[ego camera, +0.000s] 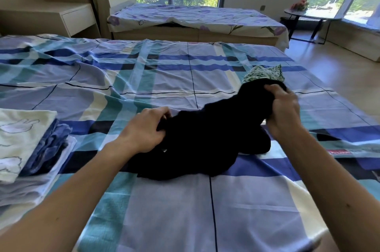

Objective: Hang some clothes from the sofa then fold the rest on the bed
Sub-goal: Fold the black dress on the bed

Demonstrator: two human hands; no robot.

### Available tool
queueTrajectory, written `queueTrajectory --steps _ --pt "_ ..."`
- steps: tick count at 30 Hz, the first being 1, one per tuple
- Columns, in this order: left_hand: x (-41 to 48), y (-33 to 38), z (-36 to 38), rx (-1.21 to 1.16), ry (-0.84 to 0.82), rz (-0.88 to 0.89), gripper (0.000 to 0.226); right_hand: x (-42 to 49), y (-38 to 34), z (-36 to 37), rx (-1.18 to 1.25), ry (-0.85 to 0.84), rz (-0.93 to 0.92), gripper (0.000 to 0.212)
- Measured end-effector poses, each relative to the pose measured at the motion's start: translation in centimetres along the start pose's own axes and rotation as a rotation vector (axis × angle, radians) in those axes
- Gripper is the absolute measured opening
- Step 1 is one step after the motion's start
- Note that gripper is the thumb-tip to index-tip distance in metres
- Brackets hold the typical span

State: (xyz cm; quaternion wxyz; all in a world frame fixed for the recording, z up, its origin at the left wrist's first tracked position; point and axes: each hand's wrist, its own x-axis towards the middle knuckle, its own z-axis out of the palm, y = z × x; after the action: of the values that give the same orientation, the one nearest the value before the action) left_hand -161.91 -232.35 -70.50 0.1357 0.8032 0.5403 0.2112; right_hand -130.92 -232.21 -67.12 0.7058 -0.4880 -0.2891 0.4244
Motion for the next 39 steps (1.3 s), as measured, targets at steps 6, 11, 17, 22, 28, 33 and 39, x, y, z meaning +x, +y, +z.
queueTrajectory --steps 6,11,17,22,28,33,39 --pt "0.8 -1.3 0.2 -0.143 0.128 -0.127 0.014 2.2 -0.3 -3.0 0.057 0.083 -0.035 0.013" --pt "0.8 -0.1 -0.1 -0.697 0.176 -0.173 0.023 2.9 0.0 -3.8 -0.204 0.101 -0.01 0.017" --pt "1.3 1.3 -1.0 -0.857 0.325 -0.166 0.027 2.9 1.1 -3.5 -0.397 -0.135 0.018 0.014" --pt "4.4 1.7 -6.8 -0.572 0.302 -0.024 0.019 3.3 -1.0 -1.7 -0.414 -0.392 -0.061 0.017" --pt "7.7 4.4 -18.5 0.183 0.13 0.232 0.038 4.6 -11.3 2.7 -0.891 -0.777 -0.34 0.025" --pt "11.8 7.8 -27.8 0.396 0.356 0.234 0.029 8.5 -18.9 7.5 -1.198 -0.447 -0.756 0.015" --pt "13.5 13.3 -35.6 0.452 0.637 0.325 0.024 8.5 -28.3 11.5 -0.94 -0.273 -0.957 0.029"
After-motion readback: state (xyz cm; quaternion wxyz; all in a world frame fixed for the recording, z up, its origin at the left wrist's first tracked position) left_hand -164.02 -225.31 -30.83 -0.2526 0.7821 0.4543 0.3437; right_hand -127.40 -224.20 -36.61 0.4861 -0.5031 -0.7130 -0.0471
